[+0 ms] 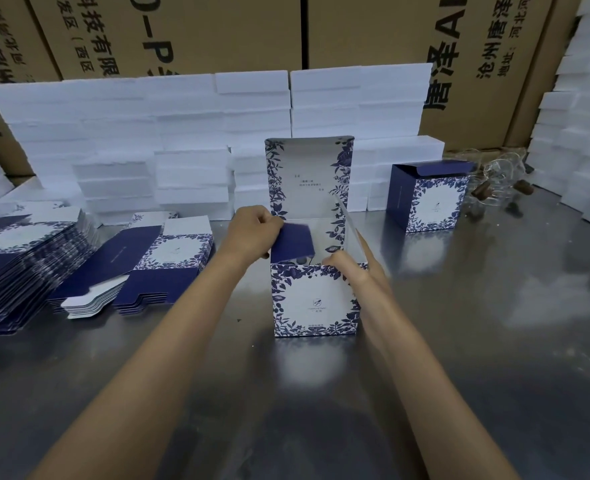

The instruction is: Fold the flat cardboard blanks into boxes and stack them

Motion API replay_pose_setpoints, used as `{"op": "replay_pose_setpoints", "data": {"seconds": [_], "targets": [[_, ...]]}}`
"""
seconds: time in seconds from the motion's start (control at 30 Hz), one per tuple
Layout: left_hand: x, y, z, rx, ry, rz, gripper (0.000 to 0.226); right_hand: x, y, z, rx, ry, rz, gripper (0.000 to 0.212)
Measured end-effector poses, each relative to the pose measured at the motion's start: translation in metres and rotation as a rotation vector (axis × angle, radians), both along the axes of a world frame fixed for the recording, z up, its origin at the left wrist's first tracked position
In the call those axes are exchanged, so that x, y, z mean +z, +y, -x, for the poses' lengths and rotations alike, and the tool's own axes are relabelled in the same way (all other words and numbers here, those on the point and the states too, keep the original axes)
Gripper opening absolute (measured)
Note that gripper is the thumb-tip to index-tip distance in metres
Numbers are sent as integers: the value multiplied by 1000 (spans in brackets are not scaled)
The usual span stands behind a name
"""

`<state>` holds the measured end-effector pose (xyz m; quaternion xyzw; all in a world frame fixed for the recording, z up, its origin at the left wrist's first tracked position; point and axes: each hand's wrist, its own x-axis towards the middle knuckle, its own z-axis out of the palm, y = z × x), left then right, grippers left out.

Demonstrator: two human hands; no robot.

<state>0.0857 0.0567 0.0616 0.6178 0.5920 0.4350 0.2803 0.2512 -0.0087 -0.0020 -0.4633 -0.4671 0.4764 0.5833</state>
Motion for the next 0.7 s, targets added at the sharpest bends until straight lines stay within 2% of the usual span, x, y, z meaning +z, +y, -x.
{"op": "replay_pose_setpoints", "data": {"seconds": [0.13,0.2,0.23,0.3,0.4,0.47,0.6,0.7], "targets": [[-5,-14,2,-33,-126,-13,21,4,0,-7,146,11,67,114],[-16,-24,1,-94,-275,26,9,10,2,-15,181,89,100,118],[-20,-29,1,-121,-371,61,7,14,3,-19,156,112,106,115],[-27,-37,3,-146,-495,102,14,22,3,-30,63,39,82,95],[-34,-42,3,-166,-550,86,20,21,1,-40,51,-174,58,57],[-38,-44,0,-172,-587,71,20,19,0,-39,108,-223,29,41],[-47,-46,-6,-174,-653,24,22,21,4,-38,68,-296,15,54],[-51,-48,-8,-193,-683,20,26,24,4,-39,30,-309,16,43]]}}
